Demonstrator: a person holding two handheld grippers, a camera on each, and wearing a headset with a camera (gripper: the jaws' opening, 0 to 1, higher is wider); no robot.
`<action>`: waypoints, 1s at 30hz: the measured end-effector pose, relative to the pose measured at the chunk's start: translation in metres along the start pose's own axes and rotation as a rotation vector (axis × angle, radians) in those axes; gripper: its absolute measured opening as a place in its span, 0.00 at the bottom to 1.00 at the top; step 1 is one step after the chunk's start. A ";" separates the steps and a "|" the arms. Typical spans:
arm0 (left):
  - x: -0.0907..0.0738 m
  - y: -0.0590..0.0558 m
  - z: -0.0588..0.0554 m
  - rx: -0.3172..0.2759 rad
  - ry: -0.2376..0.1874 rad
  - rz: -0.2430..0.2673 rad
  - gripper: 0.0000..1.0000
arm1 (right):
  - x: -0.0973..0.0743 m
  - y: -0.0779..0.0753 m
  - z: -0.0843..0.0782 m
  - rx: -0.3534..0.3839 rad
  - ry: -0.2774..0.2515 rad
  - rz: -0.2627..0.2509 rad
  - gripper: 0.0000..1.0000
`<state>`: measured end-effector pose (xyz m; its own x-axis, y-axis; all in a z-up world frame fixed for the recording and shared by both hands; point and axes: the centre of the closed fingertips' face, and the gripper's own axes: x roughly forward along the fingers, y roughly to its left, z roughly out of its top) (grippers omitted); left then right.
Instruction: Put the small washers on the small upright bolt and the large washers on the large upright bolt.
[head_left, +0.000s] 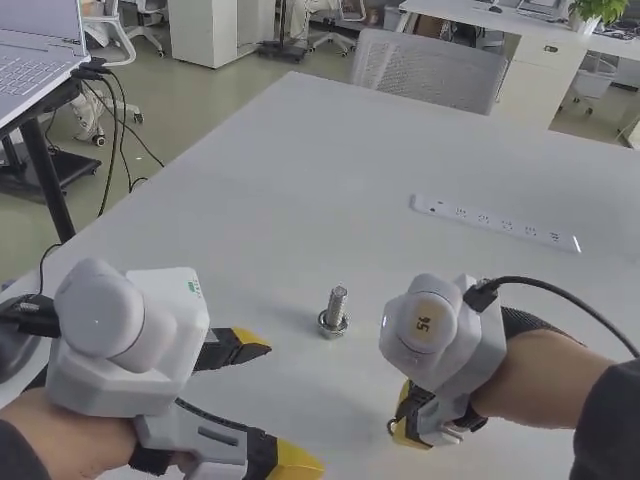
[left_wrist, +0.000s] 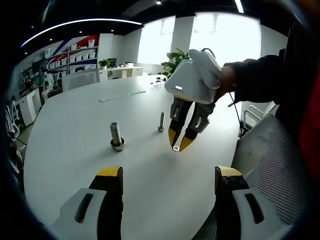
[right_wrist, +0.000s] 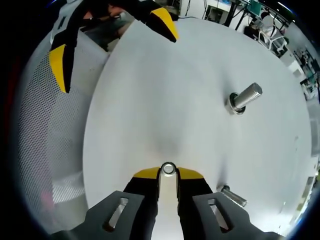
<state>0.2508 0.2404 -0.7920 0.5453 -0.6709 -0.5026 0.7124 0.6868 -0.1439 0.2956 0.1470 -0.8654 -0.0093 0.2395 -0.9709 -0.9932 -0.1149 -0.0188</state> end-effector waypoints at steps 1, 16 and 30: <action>0.000 0.000 0.000 0.001 0.001 0.000 0.74 | -0.001 0.000 -0.002 0.005 0.000 -0.001 0.14; 0.001 -0.001 -0.001 0.005 0.012 -0.005 0.74 | -0.016 -0.010 -0.033 0.082 0.002 -0.031 0.14; 0.002 -0.002 -0.001 0.007 0.020 -0.006 0.74 | -0.030 -0.025 -0.060 0.138 0.016 -0.062 0.14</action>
<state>0.2502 0.2385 -0.7937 0.5322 -0.6694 -0.5183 0.7190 0.6806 -0.1408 0.3273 0.0846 -0.8499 0.0530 0.2265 -0.9726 -0.9984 0.0333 -0.0466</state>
